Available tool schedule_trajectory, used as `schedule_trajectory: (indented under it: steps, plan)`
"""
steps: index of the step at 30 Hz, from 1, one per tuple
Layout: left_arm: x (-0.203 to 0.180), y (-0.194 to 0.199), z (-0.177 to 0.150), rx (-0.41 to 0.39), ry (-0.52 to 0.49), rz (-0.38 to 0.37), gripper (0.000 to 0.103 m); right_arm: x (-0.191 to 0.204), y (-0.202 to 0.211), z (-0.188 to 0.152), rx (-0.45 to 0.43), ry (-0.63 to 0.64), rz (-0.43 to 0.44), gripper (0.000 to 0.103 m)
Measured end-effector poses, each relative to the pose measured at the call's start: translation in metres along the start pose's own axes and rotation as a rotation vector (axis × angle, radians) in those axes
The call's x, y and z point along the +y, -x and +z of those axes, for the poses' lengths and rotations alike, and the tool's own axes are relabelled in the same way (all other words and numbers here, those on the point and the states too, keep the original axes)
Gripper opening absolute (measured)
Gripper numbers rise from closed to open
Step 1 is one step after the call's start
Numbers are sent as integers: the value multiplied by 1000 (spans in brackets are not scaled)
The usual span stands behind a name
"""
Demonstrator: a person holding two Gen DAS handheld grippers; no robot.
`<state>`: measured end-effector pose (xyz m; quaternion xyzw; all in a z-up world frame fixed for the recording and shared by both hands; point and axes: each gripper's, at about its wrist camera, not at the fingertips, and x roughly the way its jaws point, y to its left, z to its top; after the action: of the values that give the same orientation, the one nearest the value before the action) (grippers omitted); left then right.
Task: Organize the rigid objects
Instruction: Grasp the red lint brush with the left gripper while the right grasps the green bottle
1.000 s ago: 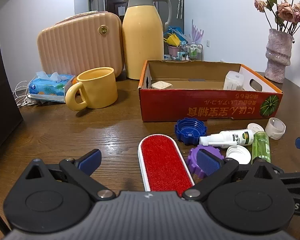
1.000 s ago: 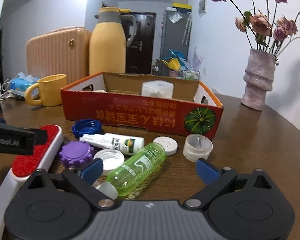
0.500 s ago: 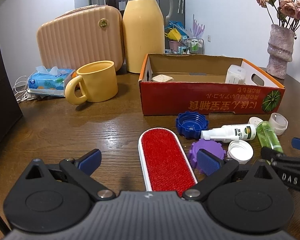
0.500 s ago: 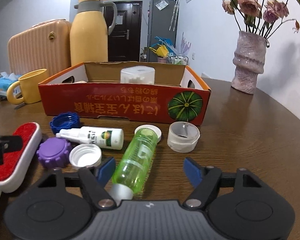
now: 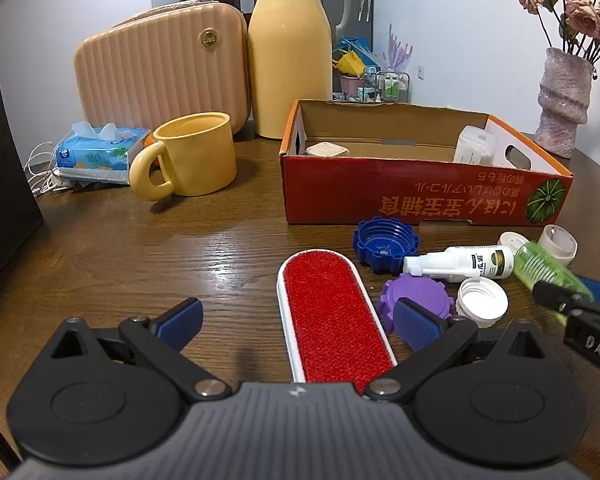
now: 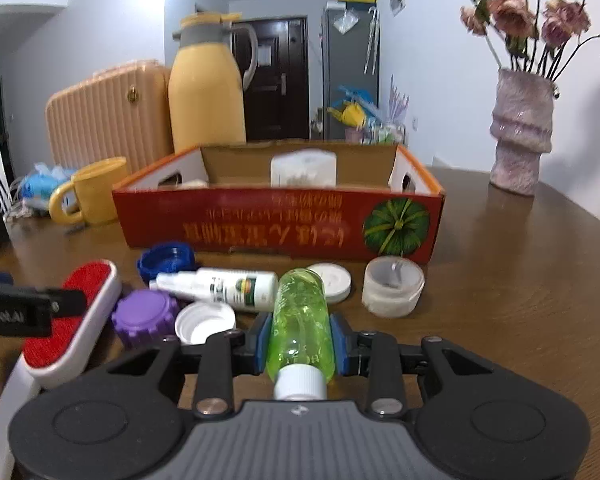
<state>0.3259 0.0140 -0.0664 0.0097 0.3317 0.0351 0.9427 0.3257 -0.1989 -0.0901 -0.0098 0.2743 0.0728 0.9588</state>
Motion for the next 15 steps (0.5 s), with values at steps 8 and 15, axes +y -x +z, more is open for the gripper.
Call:
schedule_trajectory:
  steps: [8, 15]
  plan:
    - [-6, -8, -5, 60, -9, -19, 103, 2, 10, 4, -57, 6, 14, 30]
    - [-11, -18, -11, 112, -28, 4, 103, 3, 12, 3, -69, 7, 18, 30]
